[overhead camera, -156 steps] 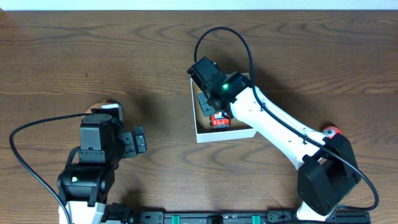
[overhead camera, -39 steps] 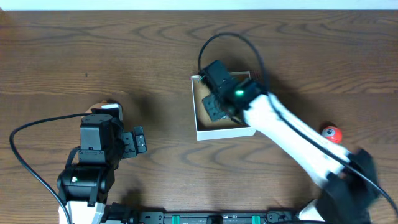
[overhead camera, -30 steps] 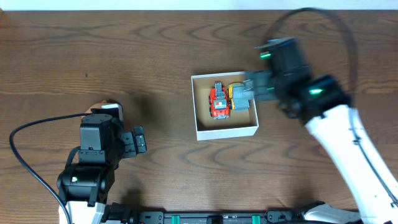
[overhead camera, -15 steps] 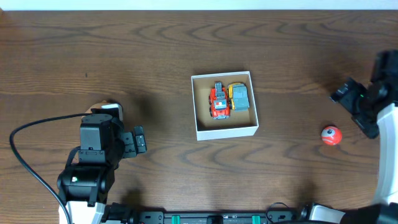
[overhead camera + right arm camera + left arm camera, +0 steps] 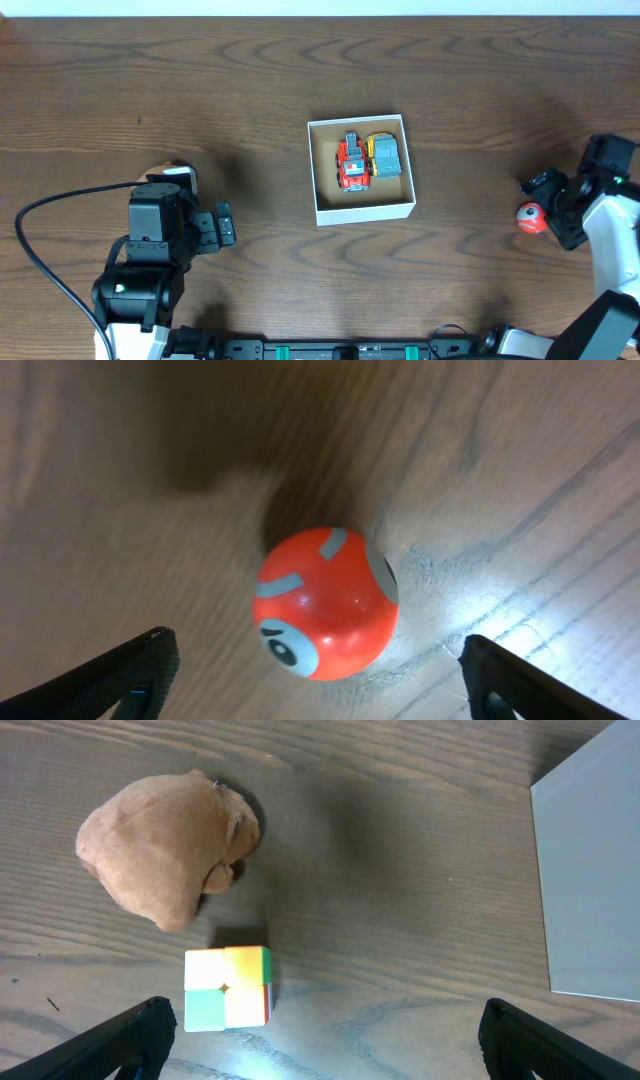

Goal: Pack container
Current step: 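Grasp the red-and-grey ball with the right gripper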

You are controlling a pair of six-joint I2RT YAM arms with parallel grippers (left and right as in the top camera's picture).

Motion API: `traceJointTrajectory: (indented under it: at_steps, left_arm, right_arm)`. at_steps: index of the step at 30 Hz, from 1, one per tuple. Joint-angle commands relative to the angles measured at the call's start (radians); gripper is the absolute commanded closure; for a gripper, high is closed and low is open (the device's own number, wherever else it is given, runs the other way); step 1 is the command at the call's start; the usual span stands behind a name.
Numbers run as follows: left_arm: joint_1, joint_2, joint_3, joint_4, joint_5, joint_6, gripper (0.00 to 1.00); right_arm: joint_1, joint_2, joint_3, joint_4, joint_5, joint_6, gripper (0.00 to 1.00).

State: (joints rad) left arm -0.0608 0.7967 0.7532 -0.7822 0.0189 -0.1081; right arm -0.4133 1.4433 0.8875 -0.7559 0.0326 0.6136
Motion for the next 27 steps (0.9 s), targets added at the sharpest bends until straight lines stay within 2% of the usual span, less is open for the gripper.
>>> traceJointTrajectory:
  at_steps: [1,8,20,27]
  left_arm:
    - [-0.002,-0.001,0.023,-0.002,-0.001,-0.007,0.02]
    - [-0.002,-0.001,0.023,-0.002,-0.001,-0.006,0.02]
    - [-0.002,-0.001,0.023,-0.002,-0.001,-0.007,0.02]
    - [-0.002,-0.001,0.023,-0.002,-0.001,-0.007,0.02]
  right_arm:
    - [-0.007,0.003,-0.046,0.039,0.0,-0.01,0.09]
    - [-0.007,0.021,-0.105,0.141,0.0,-0.031,0.11]
    - [-0.006,0.095,-0.105,0.166,0.0,-0.053,0.28]
    - [-0.005,0.108,-0.105,0.165,0.0,-0.054,0.61]
